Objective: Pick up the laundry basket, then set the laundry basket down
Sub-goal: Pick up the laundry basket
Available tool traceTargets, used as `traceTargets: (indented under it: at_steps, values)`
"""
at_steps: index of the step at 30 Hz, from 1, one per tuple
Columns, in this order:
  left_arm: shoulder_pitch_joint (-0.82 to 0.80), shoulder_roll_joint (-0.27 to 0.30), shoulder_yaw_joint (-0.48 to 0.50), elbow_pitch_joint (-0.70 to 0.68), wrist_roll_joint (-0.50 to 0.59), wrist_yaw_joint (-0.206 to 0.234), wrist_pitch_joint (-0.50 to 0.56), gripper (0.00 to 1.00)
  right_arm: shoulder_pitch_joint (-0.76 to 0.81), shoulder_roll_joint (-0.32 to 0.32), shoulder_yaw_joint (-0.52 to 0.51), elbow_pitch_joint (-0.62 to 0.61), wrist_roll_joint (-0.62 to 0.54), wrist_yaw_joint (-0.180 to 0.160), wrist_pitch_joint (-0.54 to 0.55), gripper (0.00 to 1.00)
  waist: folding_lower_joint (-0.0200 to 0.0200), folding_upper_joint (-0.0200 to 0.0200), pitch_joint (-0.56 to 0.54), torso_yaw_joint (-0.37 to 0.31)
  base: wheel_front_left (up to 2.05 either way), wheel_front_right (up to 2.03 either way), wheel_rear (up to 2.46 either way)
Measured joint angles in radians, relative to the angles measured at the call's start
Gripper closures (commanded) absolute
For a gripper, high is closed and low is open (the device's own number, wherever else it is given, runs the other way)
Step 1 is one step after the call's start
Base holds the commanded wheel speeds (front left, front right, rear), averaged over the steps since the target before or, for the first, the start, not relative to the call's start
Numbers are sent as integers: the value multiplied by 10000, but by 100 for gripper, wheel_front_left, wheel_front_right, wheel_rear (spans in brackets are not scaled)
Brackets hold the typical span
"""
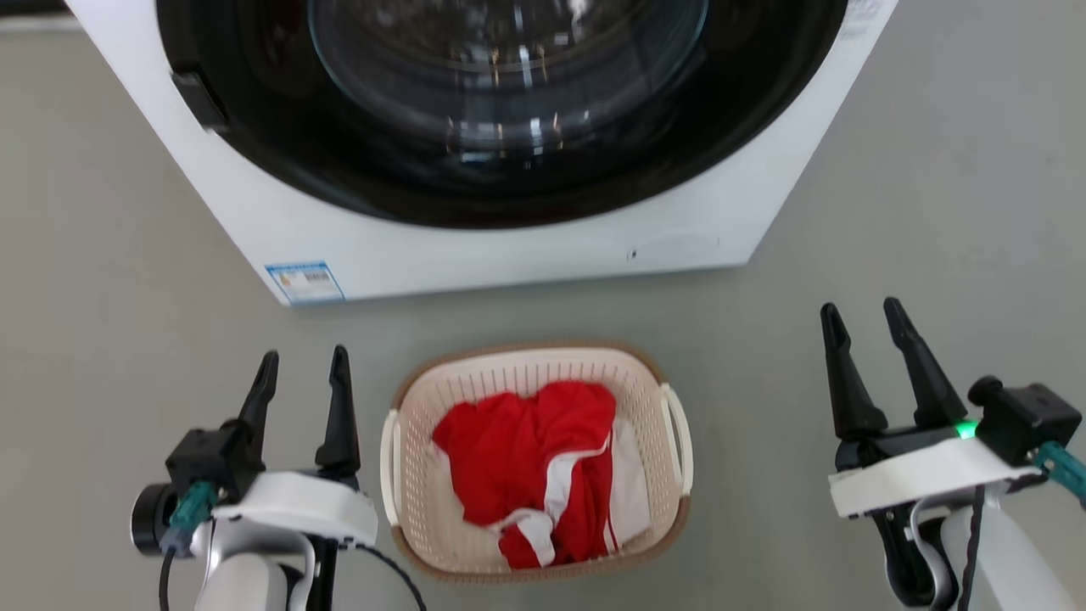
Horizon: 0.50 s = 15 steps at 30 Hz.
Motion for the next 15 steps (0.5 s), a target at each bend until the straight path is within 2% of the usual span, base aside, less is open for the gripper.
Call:
traceTargets:
  at_steps: [8, 15]
  values:
    - [-880, -10, -19, 917, 86, -25, 0, 0, -760, -132, 222, 631, 230, 0, 0, 0, 0, 0, 1221, 30, 0, 0, 0]
    - [-1744, -21, -25, 2194, 188, -261, 0, 0, -1355, -226, 499, 1576, 476, 0, -2, 0, 0, 0, 2114, 120, 0, 0, 0]
